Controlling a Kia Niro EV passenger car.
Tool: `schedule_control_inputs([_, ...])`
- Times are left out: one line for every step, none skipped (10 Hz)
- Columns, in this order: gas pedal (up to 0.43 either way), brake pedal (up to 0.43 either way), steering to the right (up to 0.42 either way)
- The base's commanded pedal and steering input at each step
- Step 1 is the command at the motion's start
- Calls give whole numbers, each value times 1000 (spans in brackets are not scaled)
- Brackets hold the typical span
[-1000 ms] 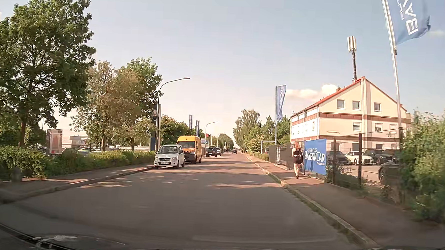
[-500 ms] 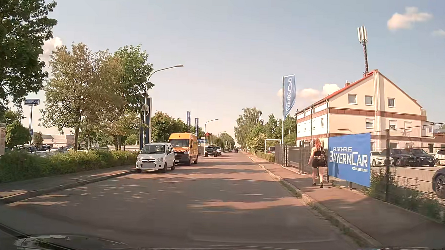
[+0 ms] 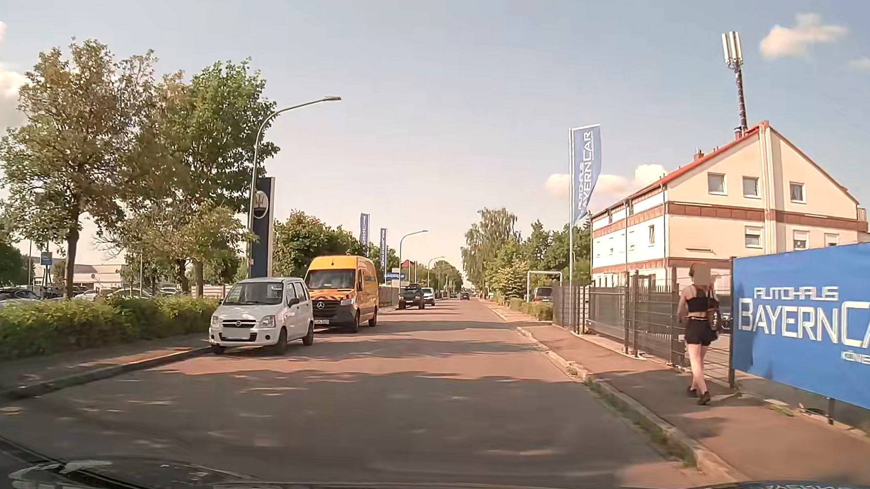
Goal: Follow the waypoints while adhering to traffic rules and regulations
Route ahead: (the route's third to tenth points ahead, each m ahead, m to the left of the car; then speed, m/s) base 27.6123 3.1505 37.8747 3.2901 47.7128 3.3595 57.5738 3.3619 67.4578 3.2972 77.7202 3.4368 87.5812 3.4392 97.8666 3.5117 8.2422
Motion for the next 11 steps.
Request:
schedule_control_inputs([0, 12, -5])
schedule_control_inputs([0, 12, -3])
schedule_control_inputs([0, 12, 0])
schedule_control_inputs([0, 12, 4])
schedule_control_inputs([0, 12, 4])
schedule_control_inputs([0, 12, 4])
schedule_control_inputs([0, 12, 5])
schedule_control_inputs([8, 12, 5])
schedule_control_inputs([8, 12, 4])
schedule_control_inputs([28, 12, 5])
schedule_control_inputs([47, 12, 6])
